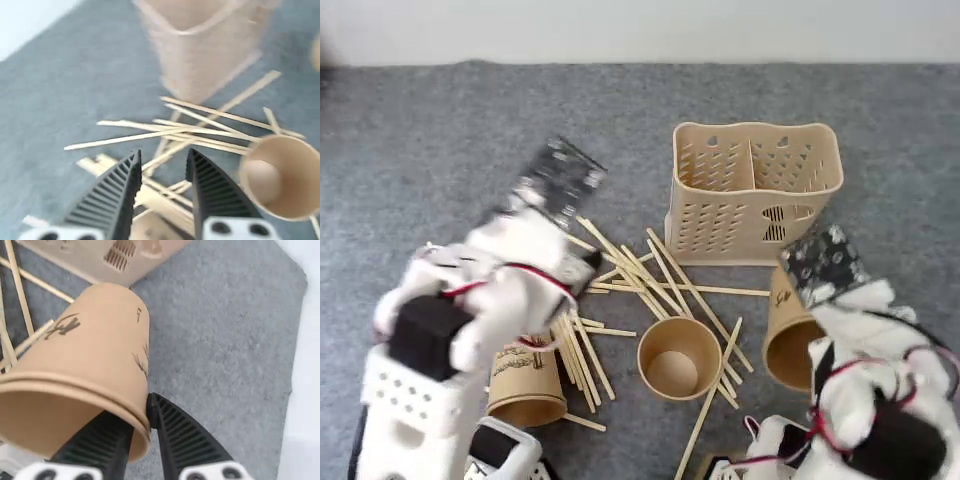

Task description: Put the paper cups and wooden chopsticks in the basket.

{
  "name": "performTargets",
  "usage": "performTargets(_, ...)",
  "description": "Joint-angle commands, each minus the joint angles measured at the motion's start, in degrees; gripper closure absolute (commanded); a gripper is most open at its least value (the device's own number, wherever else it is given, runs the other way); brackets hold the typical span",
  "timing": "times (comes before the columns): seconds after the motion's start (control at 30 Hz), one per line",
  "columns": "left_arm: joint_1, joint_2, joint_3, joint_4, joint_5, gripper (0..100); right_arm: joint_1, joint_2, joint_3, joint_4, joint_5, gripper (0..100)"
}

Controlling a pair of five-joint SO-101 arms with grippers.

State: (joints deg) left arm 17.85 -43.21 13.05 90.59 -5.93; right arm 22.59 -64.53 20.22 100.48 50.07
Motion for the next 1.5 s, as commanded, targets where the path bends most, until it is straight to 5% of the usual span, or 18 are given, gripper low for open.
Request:
performTargets(0.0,-7.65,-1.85,-4.97,2.2,-2.64,85,-1.54,7.08,-6.59,2.51,-2.81,98.9)
performTargets(0.27,-20.22,-7.21,-4.53,2.55,-2.9,85,-2.51,15.34,-16.7,2.59,-5.36,98.9)
performTargets(0.67,-21.27,-29.63,11.65,-2.55,-2.73,85,-3.74,15.96,-29.19,2.51,-7.12,98.9)
performTargets(0.9,-21.63,-33.32,15.16,-2.73,-2.73,85,-14.11,15.96,-29.54,2.33,-9.58,98.9)
performTargets(1.23,-35.16,-34.99,15.25,-2.73,-2.99,85,-31.96,15.96,-28.84,2.59,-20.92,98.9)
performTargets(1.47,-37.63,-35.08,15.34,-0.62,-3.16,85,-43.56,15.43,-15.12,2.59,-26.81,98.9)
